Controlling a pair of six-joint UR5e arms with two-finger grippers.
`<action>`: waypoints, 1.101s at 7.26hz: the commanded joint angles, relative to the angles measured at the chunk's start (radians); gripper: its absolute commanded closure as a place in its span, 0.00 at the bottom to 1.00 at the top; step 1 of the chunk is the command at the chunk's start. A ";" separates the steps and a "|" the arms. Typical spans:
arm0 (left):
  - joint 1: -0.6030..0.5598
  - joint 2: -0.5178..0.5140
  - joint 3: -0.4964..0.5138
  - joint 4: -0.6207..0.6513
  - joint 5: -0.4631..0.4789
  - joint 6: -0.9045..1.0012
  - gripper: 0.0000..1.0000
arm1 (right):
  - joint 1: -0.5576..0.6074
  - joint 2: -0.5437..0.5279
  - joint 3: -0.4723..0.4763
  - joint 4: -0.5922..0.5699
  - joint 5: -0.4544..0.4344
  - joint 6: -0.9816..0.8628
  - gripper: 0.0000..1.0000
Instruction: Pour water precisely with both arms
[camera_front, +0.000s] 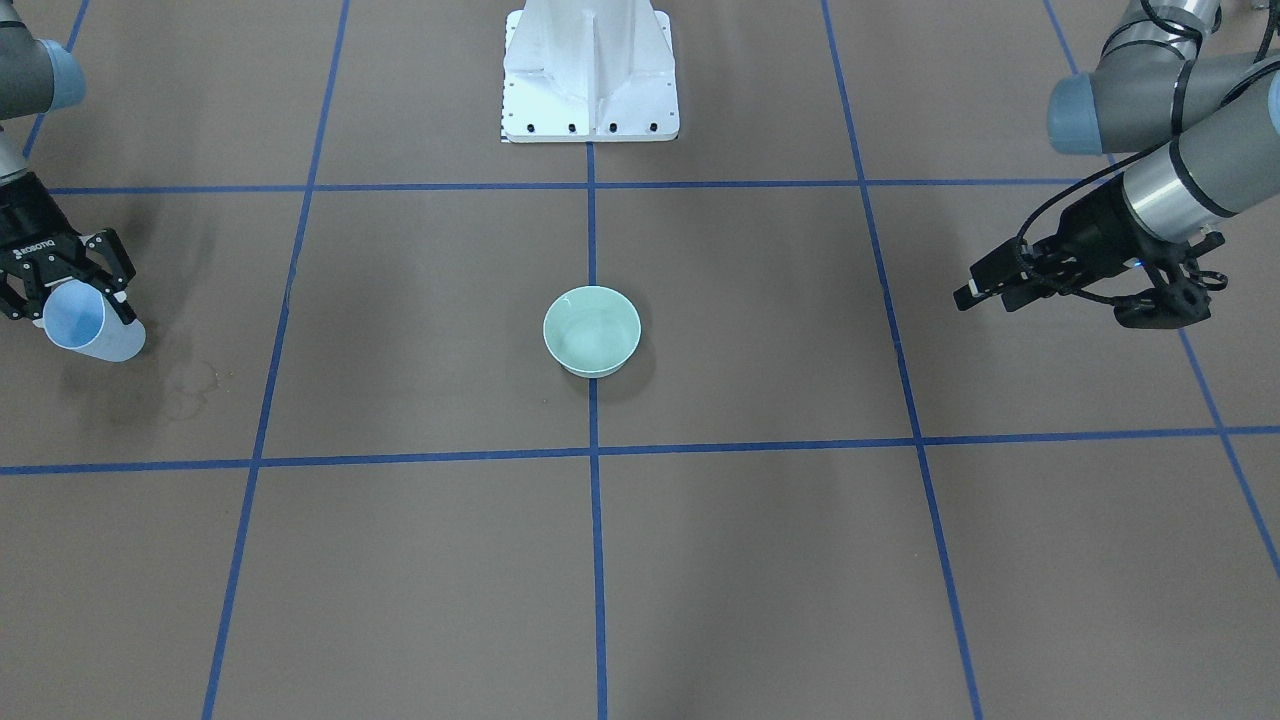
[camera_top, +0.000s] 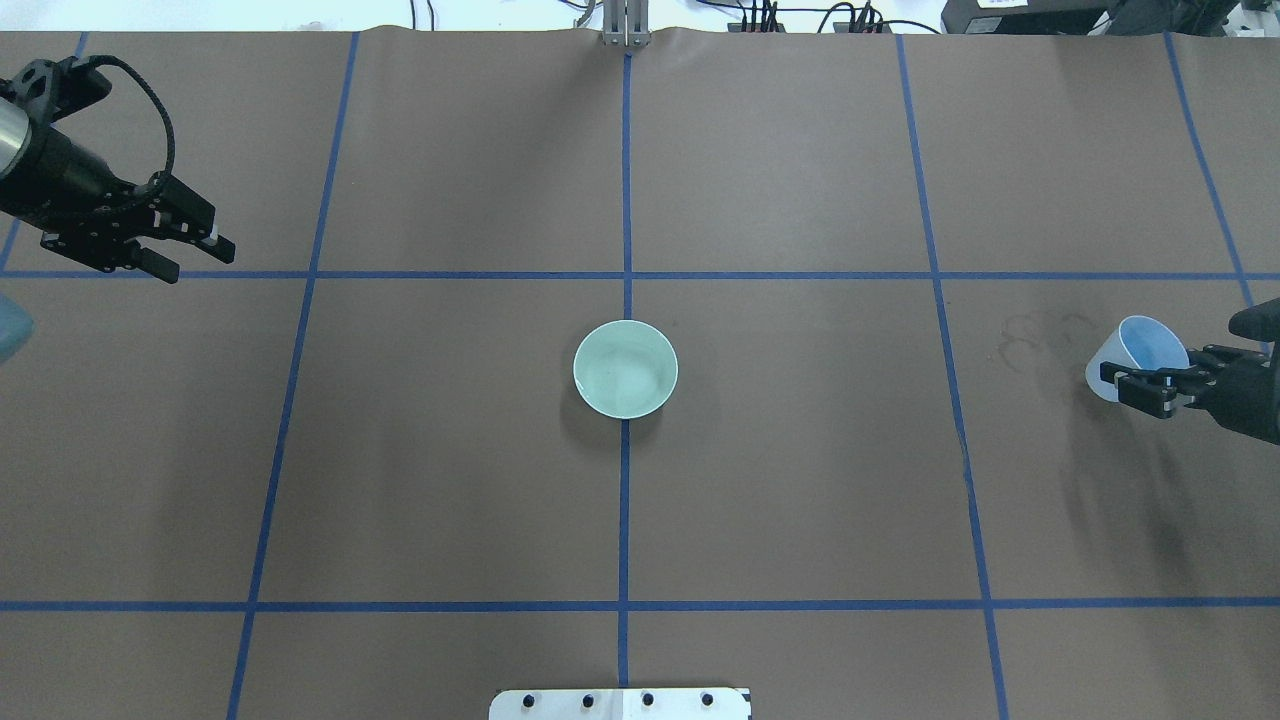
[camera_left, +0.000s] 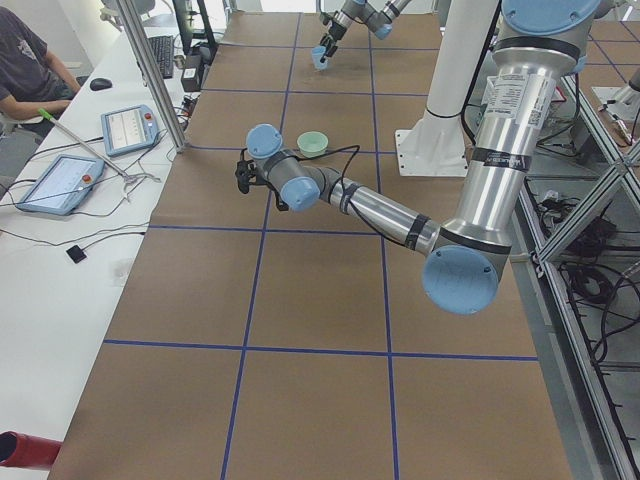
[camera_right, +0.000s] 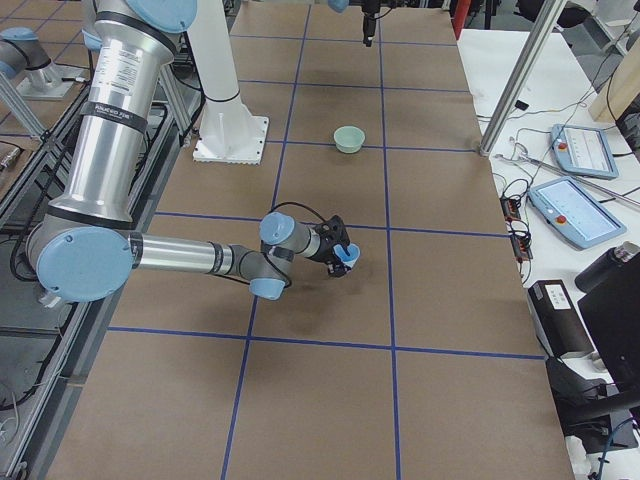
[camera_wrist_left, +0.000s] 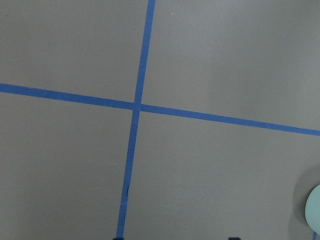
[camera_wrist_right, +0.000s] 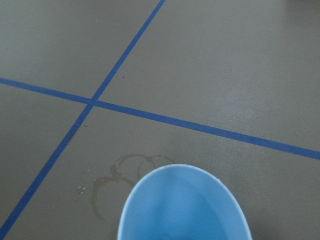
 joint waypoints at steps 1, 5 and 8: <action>0.000 0.001 -0.003 0.000 0.000 -0.001 0.24 | -0.005 0.000 -0.015 0.000 -0.001 -0.001 1.00; 0.001 0.001 0.000 0.000 0.002 -0.001 0.24 | -0.016 0.003 -0.031 0.000 -0.023 -0.001 1.00; 0.001 -0.001 -0.002 0.000 0.002 -0.001 0.24 | -0.016 0.004 -0.041 0.000 -0.021 0.000 0.48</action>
